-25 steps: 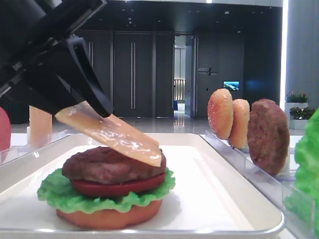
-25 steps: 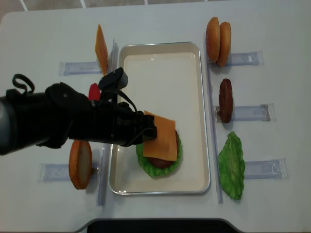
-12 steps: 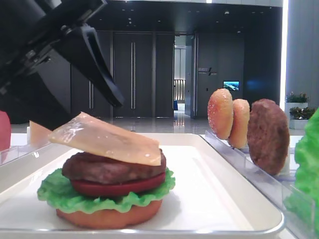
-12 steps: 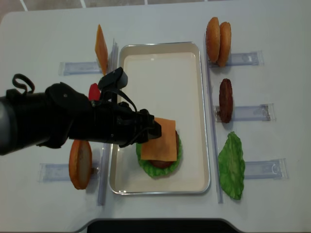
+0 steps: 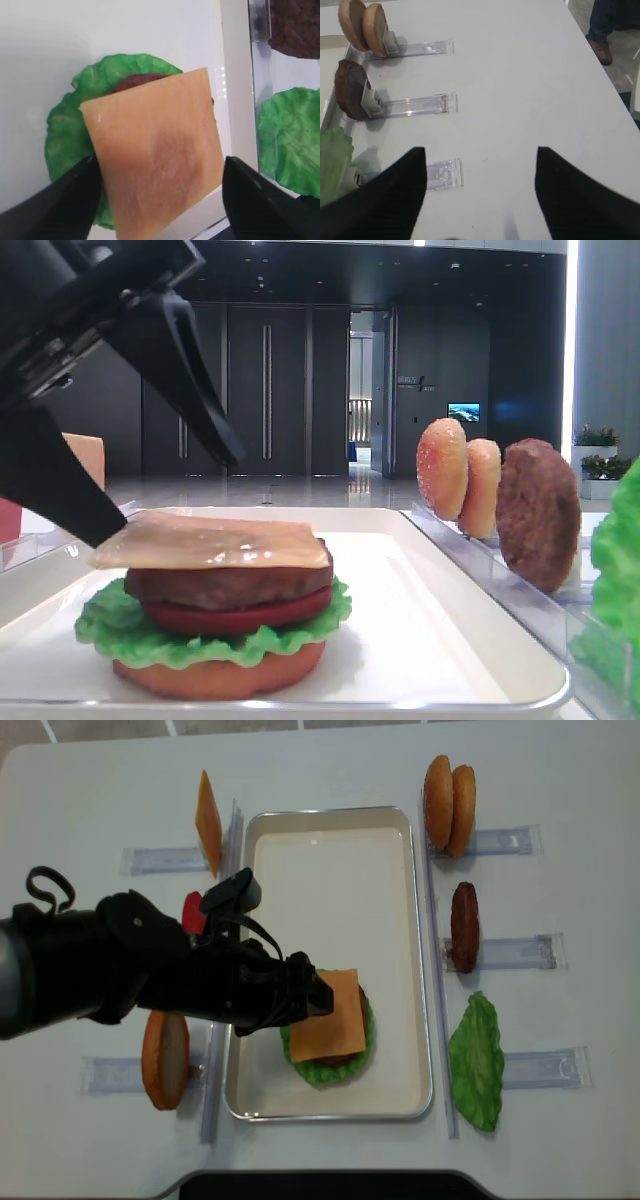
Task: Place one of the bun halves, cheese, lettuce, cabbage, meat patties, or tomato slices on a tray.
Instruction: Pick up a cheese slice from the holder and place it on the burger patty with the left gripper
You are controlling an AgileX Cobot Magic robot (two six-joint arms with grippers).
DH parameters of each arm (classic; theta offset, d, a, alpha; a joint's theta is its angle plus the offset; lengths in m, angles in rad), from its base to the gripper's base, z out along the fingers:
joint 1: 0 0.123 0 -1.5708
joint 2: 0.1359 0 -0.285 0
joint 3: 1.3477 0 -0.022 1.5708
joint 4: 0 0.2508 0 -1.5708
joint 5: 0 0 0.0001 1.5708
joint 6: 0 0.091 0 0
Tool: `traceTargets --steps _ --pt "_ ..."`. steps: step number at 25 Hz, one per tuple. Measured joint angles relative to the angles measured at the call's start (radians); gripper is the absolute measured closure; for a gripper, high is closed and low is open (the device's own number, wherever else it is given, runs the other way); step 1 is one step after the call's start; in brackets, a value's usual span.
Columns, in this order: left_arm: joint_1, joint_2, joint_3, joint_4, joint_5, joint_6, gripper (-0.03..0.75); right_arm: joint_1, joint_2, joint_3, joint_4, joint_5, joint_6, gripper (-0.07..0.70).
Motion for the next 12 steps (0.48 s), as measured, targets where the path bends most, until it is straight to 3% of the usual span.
traceTargets --steps 12 --pt "0.012 -0.058 0.0 0.154 0.037 -0.132 0.139 0.0 0.0 0.0 0.0 0.0 0.0 0.185"
